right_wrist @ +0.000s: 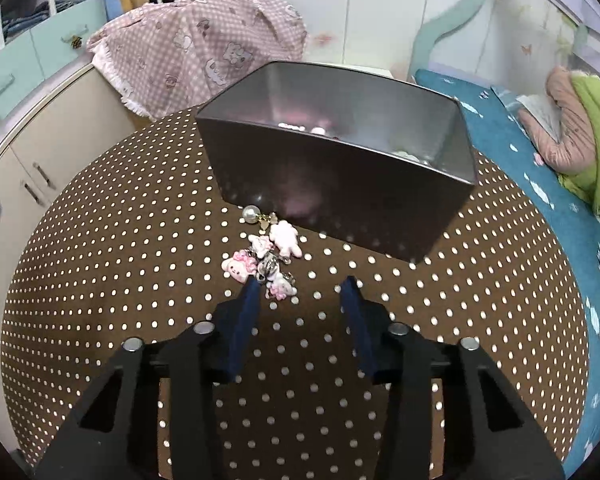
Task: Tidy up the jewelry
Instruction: 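Grasp a pink charm with the left gripper while the right grasps a pearl earring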
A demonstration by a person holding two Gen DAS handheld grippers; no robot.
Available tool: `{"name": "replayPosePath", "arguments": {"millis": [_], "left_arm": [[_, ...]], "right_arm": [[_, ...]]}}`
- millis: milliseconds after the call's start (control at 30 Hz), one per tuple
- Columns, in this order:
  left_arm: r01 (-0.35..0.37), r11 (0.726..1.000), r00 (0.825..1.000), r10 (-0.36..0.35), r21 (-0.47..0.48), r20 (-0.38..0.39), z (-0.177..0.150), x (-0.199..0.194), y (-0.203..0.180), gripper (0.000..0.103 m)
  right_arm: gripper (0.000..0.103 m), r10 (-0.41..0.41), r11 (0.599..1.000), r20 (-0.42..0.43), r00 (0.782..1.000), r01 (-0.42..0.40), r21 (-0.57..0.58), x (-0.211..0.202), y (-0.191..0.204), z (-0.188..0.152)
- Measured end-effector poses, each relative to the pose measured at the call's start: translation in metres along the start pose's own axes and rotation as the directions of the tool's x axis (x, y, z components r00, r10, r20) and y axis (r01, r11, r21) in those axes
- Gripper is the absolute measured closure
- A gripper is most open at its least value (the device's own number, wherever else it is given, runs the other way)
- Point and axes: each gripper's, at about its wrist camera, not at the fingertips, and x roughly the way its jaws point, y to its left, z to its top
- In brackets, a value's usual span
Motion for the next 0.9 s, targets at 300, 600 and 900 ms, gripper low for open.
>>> {"name": "replayPosePath", "arguments": {"millis": [300, 600, 900], "left_arm": [[0.051, 0.997, 0.997, -0.048, 0.052, -0.064, 0.000, 0.040, -0.028, 0.005], [0.075, 0.992, 0.991, -0.063, 0.100, -0.119, -0.004, 0.071, -0.055, 0.005], [0.069, 0.994, 0.989, -0.057, 0.086, -0.137, -0.006, 0.076, -0.046, 0.005]], "right_arm": [[0.100, 0.008, 1.000, 0.015, 1.000, -0.008, 0.010, -0.005, -0.025, -0.010], [0.091, 0.061, 0.998, 0.028, 0.998, -0.061, -0.009, -0.004, -0.030, -0.002], [0.079, 0.096, 0.992, 0.021, 0.995, -0.094, -0.081, 0.003, -0.021, 0.001]]}}
